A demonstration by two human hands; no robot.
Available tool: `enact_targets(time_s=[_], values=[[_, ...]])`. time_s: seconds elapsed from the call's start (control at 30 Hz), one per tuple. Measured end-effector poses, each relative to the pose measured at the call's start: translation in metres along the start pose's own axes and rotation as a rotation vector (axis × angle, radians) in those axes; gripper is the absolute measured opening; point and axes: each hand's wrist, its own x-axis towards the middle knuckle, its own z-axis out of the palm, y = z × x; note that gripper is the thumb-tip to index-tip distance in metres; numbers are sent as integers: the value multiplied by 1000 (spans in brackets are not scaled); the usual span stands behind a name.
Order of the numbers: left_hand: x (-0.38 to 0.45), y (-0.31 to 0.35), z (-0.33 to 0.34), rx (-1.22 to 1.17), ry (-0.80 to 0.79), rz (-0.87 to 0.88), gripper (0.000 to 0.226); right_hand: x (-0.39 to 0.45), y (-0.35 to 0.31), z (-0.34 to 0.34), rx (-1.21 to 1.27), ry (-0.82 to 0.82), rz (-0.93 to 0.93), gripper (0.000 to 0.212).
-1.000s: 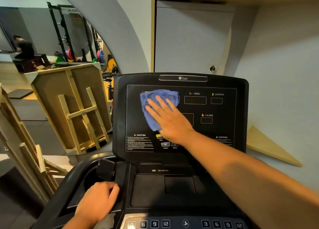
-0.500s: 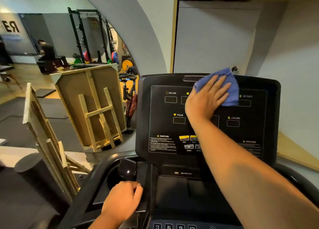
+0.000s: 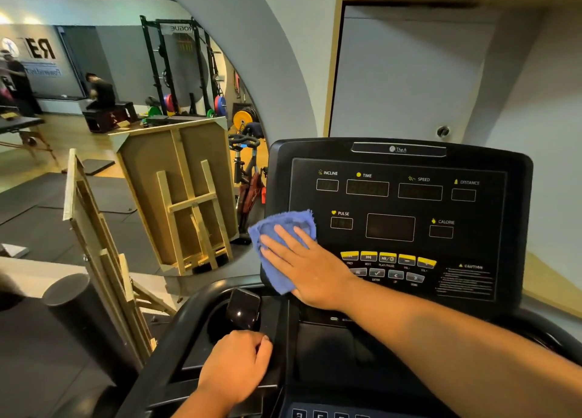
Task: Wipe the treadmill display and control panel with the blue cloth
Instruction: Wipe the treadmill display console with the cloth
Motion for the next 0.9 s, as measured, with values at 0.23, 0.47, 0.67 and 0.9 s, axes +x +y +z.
enact_targets(time_s=[0.23,0.47,0.67,0.9], values=[[0,2,-5,-29,-8,-17,47,18,80,-32,-72,69,189,79],[0,1,-2,-16,17,-15,49,76,76,-52,19,172,667,81],[2,-6,7,-13,32,10,46,21,19,-17,41,104,274,83],[3,-6,9,-3,31,21,45,-50,4,6,96,-45,-103,74]])
